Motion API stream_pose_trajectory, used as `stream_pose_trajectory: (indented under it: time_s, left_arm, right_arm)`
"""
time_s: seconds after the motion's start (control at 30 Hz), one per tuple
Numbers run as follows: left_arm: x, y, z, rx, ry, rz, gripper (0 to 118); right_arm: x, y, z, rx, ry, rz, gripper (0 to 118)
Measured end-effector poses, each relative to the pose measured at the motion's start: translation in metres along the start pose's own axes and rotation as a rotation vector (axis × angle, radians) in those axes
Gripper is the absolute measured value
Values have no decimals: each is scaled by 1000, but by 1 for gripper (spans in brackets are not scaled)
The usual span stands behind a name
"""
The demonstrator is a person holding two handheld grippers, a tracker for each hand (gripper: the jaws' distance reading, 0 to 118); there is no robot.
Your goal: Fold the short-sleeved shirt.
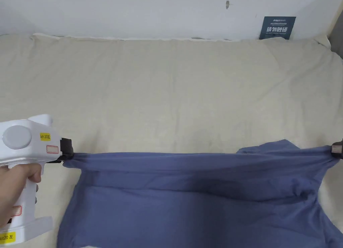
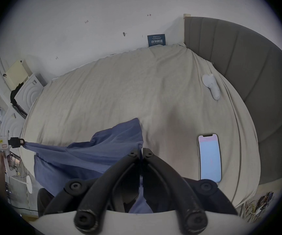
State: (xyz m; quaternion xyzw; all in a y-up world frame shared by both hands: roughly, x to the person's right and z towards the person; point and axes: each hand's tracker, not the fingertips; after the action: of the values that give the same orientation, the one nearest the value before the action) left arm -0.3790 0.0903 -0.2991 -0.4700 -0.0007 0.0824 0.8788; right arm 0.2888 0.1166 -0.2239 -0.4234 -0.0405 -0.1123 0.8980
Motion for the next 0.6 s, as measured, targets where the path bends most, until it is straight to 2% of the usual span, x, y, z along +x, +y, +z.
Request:
stream_pose_trajectory:
  time_s: [0.3,0.6]
  left_arm:
    - [-18,-83,41,15,-17,-8,0]
    - [-25,-134,36,-33,17,-25,0]
  right_arm:
    - [20,-89,36,-21,12,-27,2]
    - [30,-141,36,-101,1,-44,2]
